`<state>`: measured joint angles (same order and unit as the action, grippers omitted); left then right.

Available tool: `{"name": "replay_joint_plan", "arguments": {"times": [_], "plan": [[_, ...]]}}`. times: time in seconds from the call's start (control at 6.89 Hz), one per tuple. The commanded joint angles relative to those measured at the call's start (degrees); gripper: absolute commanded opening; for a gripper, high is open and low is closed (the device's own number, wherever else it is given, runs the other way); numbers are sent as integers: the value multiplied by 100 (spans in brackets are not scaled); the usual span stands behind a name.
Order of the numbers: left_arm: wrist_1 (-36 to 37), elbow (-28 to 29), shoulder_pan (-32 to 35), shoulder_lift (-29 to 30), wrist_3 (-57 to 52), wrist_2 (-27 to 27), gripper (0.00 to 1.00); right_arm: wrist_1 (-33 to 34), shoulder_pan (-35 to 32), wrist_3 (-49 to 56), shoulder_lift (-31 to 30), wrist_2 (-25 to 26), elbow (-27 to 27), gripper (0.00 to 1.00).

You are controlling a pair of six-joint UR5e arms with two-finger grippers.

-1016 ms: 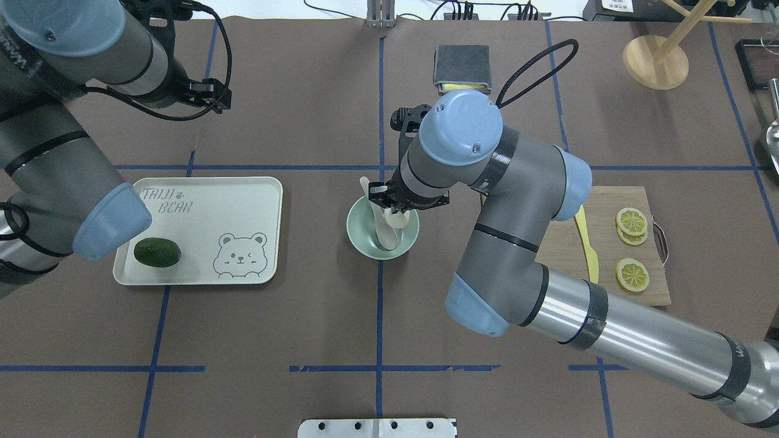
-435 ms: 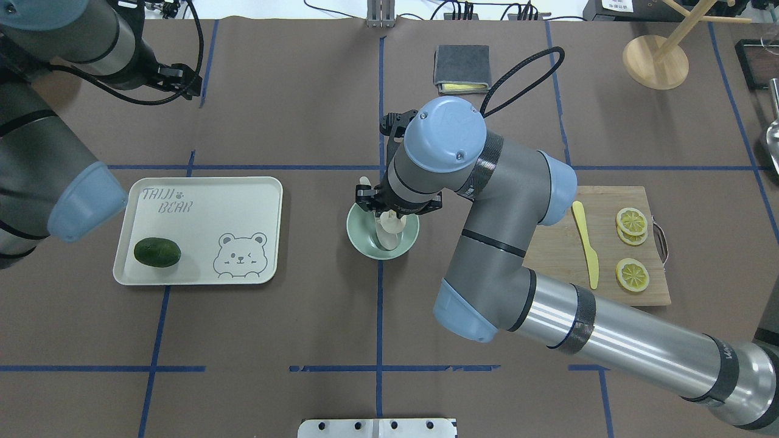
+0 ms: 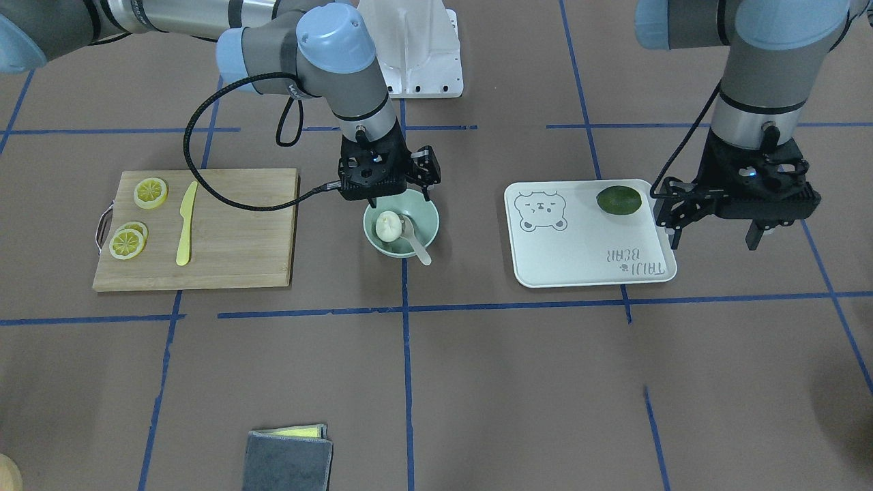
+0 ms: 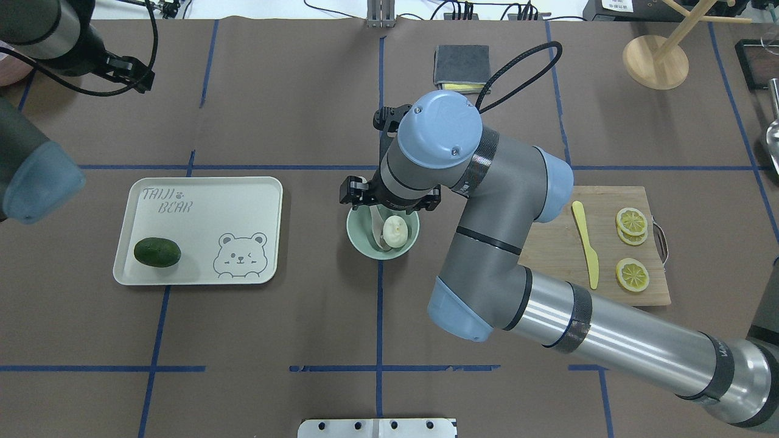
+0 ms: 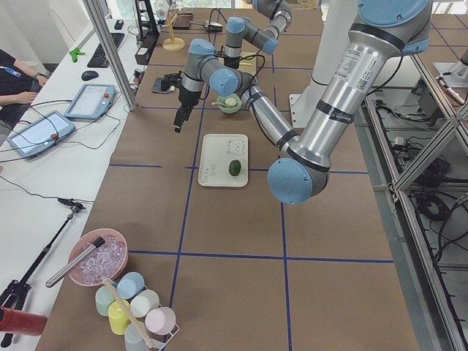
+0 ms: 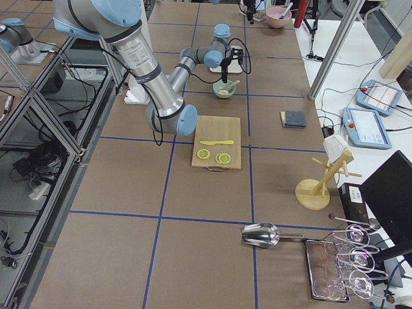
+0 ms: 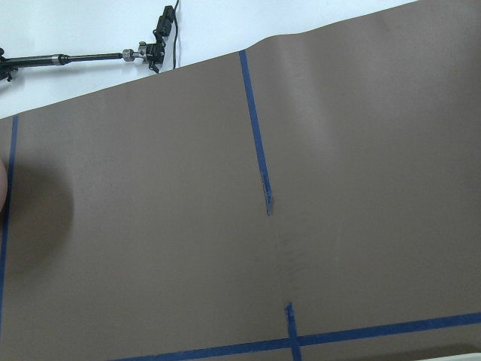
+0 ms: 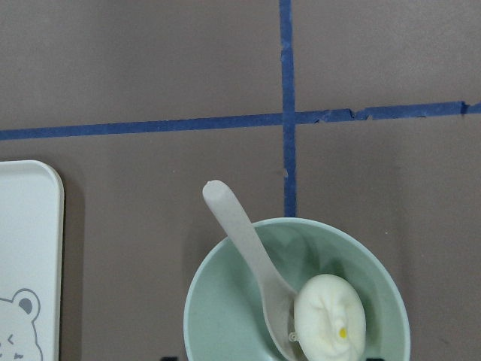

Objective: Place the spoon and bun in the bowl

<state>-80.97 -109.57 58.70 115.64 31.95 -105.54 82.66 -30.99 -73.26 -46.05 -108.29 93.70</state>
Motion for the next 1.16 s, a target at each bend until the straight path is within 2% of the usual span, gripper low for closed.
{"name": "replay_joint_plan", "arguments": {"times": [0.0,0.29,0.44,0.58,0.87,1.02], "plan": [[2,15,586,-321,-983,-212,100,57,-143,13,-44,45,147,100],[-7,155,1359,-706,-2153,-1035,100,1412,-477,432,-289,-43,1092,100],[-7,216,1659,-970,-2462,-1439,100,1985,-766,1062,-543,-78,1524,100],[2,304,1984,-1234,-2822,-1495,100,2139,-1169,1686,-797,-391,1693,100],[124,891,2713,-1368,-3902,-1531,100,2106,-2554,3352,-1779,-1628,1870,100],[116,1024,2786,-1516,-4090,-1722,100,2088,-3092,4223,-2289,-2008,1871,100]]}}
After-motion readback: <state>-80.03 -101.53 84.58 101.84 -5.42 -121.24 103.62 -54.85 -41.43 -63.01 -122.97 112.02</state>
